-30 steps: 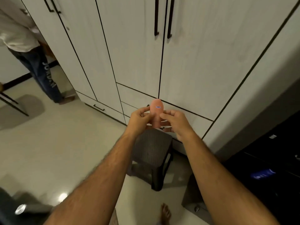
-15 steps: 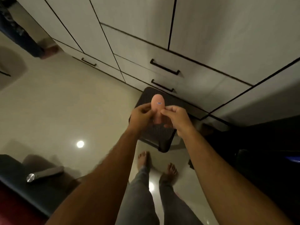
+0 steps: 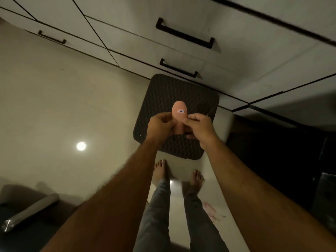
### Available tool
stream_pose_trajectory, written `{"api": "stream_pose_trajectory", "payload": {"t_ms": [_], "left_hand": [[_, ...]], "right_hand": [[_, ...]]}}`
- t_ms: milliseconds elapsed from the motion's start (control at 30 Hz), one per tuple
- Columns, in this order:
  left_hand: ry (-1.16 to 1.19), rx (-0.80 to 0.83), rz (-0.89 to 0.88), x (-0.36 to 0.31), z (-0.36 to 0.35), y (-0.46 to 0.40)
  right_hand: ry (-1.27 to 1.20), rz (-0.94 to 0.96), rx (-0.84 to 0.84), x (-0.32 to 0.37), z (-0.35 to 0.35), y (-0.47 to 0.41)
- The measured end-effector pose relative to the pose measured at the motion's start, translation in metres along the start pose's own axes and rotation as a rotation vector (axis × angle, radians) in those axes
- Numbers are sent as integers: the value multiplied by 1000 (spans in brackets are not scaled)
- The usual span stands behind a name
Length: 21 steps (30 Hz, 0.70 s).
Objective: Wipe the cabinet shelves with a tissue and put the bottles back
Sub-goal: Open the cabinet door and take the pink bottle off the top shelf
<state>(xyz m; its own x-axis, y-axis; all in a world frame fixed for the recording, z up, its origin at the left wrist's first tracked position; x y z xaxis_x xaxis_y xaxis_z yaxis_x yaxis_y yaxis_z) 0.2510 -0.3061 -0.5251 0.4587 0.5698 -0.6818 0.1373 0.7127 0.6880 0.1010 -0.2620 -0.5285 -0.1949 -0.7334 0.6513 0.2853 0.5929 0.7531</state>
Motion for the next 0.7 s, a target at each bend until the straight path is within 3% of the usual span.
{"api": "stream_pose_trajectory", "payload": {"t_ms": [333,700], "left_hand": [[-165,73,27,22,-13,-65],[-409,-41,-125,5,-8,-60]], "right_hand": [[53,-39,-129,-25,-8,-66],[157,53,-202,-18,2,-63]]}}
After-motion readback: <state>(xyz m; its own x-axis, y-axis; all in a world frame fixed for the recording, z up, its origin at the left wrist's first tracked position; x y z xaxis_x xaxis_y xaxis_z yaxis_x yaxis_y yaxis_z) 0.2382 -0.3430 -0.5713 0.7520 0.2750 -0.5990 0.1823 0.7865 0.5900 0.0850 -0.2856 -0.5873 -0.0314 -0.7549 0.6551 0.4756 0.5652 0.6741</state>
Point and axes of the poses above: each hand's wrist, its own y-axis away from the middle knuckle, its own z-axis out of the back of the hand, x = y × z, the point moved 7 cm from there along -y, towards the middle knuckle, and after that the axes turned 7 degrees about -y, right-handed, at the moved point
